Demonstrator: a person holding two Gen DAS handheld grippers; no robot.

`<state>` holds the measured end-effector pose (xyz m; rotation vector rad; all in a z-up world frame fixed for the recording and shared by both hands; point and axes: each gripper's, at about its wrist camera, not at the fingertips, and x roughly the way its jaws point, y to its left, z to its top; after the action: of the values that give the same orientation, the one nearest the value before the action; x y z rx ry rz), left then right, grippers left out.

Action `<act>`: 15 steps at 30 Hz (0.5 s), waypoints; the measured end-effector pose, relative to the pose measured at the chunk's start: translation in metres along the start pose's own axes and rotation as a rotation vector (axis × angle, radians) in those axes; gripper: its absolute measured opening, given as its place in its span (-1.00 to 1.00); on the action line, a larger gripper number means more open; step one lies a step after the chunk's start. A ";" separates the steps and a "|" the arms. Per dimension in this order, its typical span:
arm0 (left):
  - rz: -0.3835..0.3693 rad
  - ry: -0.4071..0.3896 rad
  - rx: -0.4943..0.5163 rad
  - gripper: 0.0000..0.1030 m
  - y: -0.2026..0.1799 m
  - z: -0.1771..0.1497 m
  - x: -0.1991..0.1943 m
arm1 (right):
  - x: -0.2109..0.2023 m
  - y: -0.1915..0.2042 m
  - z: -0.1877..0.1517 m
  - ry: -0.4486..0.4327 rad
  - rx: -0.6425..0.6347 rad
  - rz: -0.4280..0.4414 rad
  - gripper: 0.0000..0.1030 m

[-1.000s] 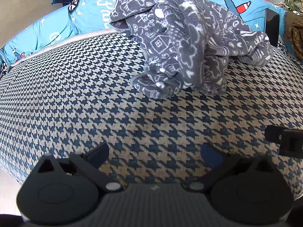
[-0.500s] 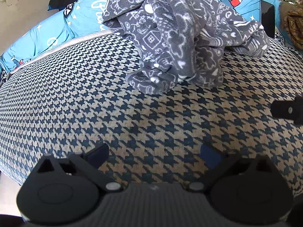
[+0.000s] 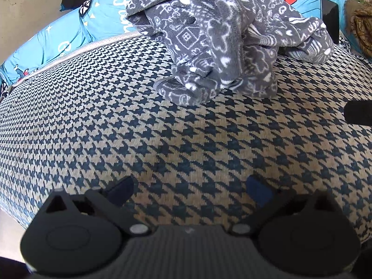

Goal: Fold clothes
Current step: 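Lower the right tool onto the grey fleece garment and close it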

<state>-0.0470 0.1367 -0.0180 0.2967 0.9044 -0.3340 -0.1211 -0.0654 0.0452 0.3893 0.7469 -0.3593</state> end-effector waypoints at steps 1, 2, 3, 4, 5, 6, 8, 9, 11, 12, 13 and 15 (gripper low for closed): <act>-0.010 0.004 -0.010 1.00 0.003 -0.001 0.001 | 0.000 -0.001 0.001 0.004 0.000 0.019 1.00; -0.020 0.007 -0.020 1.00 0.006 0.000 0.003 | 0.000 -0.002 0.001 0.008 0.000 0.039 1.00; -0.028 0.010 -0.030 1.00 0.009 0.006 0.006 | 0.001 -0.002 0.003 0.016 0.001 0.063 1.00; -0.034 0.011 -0.038 1.00 0.011 0.007 0.008 | 0.001 -0.002 0.005 0.012 -0.005 0.075 1.00; -0.041 0.013 -0.047 1.00 0.013 0.008 0.009 | 0.001 -0.002 0.007 0.009 -0.010 0.088 1.00; -0.046 0.013 -0.054 1.00 0.015 0.009 0.010 | 0.000 -0.002 0.009 0.005 -0.016 0.100 1.00; -0.047 0.009 -0.056 1.00 0.016 0.011 0.012 | 0.000 -0.001 0.014 -0.004 -0.027 0.125 1.00; -0.045 0.006 -0.053 1.00 0.017 0.010 0.011 | -0.002 0.001 0.017 -0.025 -0.036 0.132 1.00; -0.038 -0.002 -0.050 1.00 0.009 0.003 0.004 | -0.003 0.005 0.023 -0.053 -0.048 0.164 1.00; -0.037 -0.005 -0.049 1.00 0.008 0.002 0.004 | -0.003 0.007 0.025 -0.062 -0.051 0.188 1.00; -0.037 -0.008 -0.049 1.00 0.008 0.006 0.006 | -0.003 0.010 0.028 -0.072 -0.055 0.211 0.99; -0.038 -0.011 -0.049 1.00 0.005 0.006 0.005 | -0.003 0.020 0.032 -0.099 -0.078 0.247 0.96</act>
<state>-0.0378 0.1379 -0.0182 0.2329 0.9070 -0.3475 -0.0950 -0.0626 0.0730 0.3826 0.6057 -0.1162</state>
